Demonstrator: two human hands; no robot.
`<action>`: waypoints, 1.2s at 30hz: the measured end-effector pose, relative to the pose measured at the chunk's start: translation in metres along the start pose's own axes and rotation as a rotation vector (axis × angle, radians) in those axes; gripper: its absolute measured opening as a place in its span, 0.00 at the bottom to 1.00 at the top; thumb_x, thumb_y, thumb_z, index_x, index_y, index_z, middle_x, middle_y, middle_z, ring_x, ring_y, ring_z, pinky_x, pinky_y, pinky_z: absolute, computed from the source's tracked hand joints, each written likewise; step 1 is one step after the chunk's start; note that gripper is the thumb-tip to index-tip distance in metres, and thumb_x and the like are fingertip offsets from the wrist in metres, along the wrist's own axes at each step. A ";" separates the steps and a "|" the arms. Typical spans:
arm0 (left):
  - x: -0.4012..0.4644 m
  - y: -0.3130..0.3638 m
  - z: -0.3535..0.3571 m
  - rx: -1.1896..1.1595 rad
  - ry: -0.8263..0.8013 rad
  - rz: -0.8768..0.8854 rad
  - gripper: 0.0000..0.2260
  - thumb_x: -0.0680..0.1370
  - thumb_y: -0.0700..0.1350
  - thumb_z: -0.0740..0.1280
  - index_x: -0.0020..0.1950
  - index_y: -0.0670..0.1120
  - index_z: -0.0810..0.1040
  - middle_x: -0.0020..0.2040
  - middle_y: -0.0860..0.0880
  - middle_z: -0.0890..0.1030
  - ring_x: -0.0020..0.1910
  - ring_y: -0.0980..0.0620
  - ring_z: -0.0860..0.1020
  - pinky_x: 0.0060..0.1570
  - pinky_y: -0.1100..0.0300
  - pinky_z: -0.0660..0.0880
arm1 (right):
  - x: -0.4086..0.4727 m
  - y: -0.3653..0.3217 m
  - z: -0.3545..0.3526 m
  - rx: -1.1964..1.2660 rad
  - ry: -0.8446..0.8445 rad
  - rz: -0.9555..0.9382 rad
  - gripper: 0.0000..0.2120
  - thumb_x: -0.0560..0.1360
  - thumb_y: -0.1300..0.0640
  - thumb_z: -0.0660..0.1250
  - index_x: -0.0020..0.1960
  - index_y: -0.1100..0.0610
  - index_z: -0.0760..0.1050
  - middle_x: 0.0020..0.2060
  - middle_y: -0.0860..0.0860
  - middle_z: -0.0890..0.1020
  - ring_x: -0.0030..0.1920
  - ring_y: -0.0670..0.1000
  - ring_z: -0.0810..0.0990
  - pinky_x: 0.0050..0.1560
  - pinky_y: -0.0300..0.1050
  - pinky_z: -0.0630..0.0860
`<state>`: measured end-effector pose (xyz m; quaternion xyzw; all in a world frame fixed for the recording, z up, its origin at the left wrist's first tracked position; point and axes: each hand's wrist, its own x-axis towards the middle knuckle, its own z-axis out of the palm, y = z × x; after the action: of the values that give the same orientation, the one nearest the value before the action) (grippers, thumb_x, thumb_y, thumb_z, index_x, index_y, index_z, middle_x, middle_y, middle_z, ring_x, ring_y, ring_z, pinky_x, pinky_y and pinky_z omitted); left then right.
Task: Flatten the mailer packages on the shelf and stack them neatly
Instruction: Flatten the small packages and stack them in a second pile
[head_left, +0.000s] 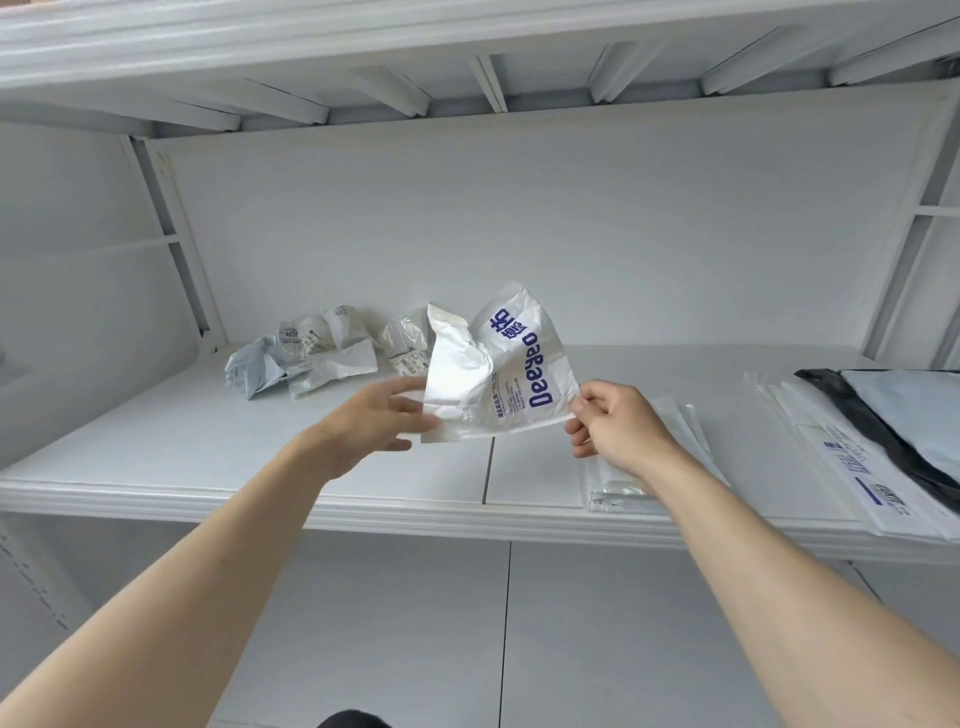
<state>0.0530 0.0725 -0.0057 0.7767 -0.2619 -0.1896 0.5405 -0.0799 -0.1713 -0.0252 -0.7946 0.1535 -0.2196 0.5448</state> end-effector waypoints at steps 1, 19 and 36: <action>0.000 0.003 -0.001 -0.126 -0.025 0.020 0.21 0.77 0.41 0.71 0.68 0.55 0.73 0.55 0.50 0.82 0.56 0.52 0.80 0.59 0.49 0.75 | 0.000 -0.002 0.001 -0.004 -0.019 -0.016 0.10 0.82 0.63 0.59 0.44 0.60 0.77 0.35 0.55 0.79 0.32 0.50 0.77 0.37 0.45 0.81; 0.011 0.010 0.032 -0.216 -0.108 0.244 0.08 0.79 0.35 0.65 0.57 0.40 0.80 0.44 0.49 0.85 0.43 0.52 0.83 0.42 0.62 0.78 | 0.011 -0.017 0.019 0.240 0.027 -0.081 0.18 0.74 0.48 0.73 0.42 0.65 0.77 0.37 0.55 0.78 0.40 0.49 0.76 0.46 0.46 0.72; 0.025 -0.010 0.026 -0.453 0.354 -0.109 0.11 0.82 0.48 0.60 0.63 0.48 0.73 0.56 0.48 0.79 0.52 0.45 0.81 0.48 0.51 0.78 | -0.003 -0.013 0.067 -0.457 0.127 -0.675 0.11 0.77 0.50 0.66 0.47 0.55 0.83 0.40 0.52 0.84 0.43 0.57 0.81 0.42 0.46 0.73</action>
<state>0.0596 0.0412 -0.0247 0.6701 -0.0725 -0.1333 0.7266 -0.0480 -0.1116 -0.0347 -0.8857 -0.0377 -0.3949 0.2413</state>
